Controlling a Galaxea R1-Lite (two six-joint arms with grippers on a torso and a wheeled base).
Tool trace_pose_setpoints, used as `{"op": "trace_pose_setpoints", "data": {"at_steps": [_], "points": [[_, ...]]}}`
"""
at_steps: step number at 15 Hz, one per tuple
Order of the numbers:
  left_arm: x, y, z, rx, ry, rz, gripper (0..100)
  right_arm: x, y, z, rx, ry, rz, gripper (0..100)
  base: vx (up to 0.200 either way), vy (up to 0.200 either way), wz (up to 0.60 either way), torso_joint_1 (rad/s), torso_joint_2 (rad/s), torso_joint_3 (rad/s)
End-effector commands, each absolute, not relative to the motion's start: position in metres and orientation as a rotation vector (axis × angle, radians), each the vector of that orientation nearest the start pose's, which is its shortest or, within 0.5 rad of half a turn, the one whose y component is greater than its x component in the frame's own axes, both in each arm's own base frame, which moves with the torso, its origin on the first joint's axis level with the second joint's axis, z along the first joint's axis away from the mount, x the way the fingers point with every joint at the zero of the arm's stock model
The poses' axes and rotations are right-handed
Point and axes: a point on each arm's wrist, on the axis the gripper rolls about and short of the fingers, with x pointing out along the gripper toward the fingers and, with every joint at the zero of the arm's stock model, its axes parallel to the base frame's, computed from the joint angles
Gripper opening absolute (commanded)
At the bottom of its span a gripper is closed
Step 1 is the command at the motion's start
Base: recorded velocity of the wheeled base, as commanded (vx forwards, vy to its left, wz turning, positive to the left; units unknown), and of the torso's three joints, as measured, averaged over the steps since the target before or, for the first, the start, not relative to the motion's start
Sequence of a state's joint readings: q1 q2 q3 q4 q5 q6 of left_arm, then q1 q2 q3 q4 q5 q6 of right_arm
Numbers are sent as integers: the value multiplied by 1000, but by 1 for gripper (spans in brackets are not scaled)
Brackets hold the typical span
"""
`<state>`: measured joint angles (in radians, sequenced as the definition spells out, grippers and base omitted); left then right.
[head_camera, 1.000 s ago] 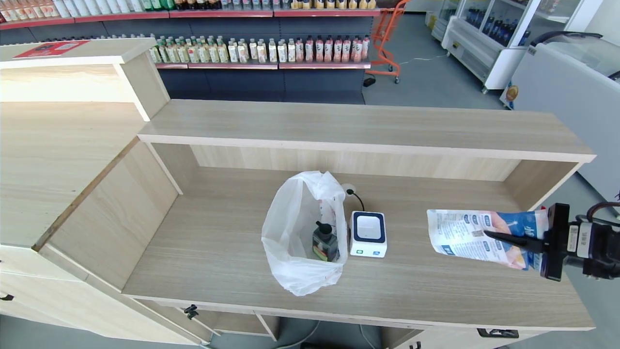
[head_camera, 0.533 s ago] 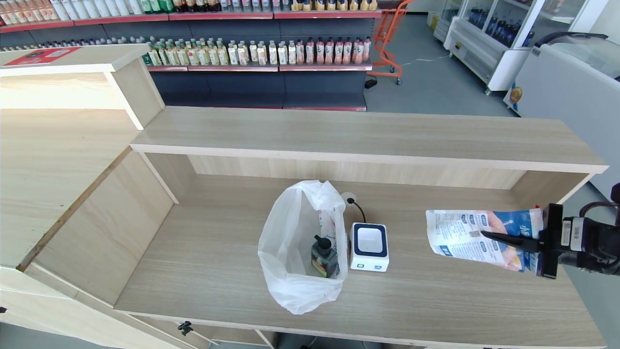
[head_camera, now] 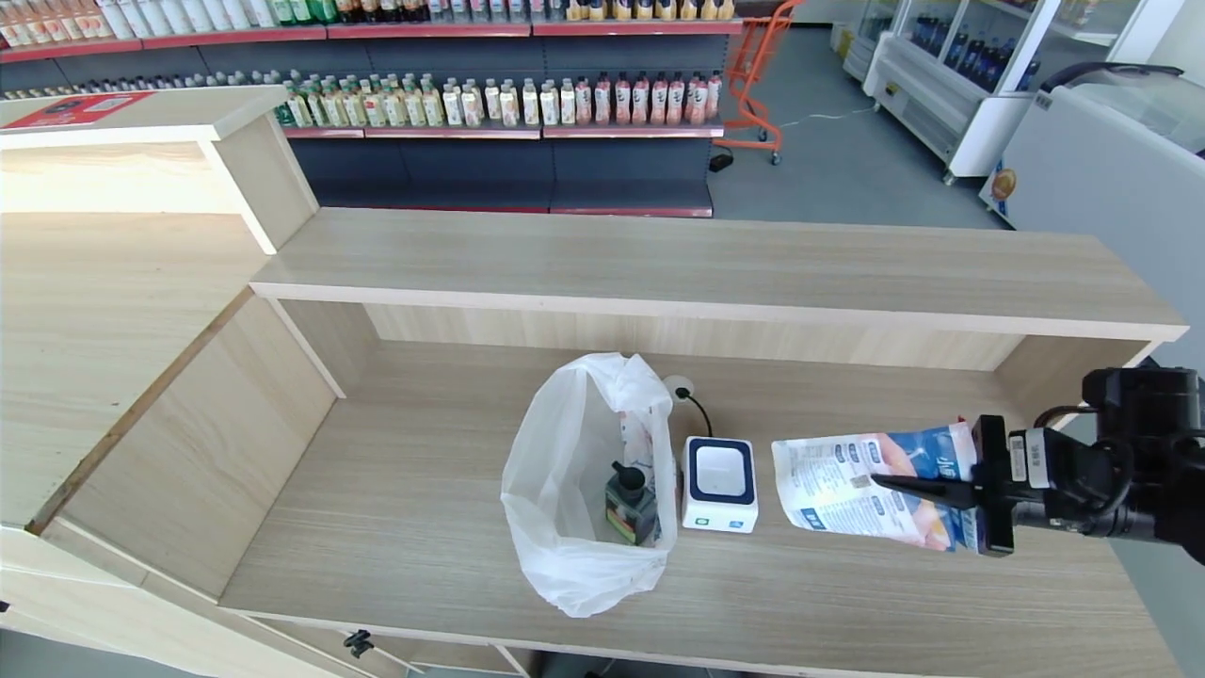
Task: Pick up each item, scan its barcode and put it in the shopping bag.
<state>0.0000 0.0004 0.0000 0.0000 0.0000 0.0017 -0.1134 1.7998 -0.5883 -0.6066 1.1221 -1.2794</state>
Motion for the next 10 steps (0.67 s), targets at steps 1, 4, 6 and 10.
{"op": "trace_pose_setpoints", "data": {"at_steps": [1,4,6,10], "points": [[-23,0,75,2,0,0,100,288,3,88,-769,-174,1178,0,0,0,0,0,0,0],[-23,0,76,2,2,0,100,321,15,64,-847,-284,1177,0,0,0,0,0,0,0],[-23,0,75,2,0,0,100,332,17,52,-887,-314,1146,0,0,0,0,0,0,0],[-23,0,75,2,0,0,100,338,36,39,-883,-309,1191,0,0,0,0,0,0,0]]}}
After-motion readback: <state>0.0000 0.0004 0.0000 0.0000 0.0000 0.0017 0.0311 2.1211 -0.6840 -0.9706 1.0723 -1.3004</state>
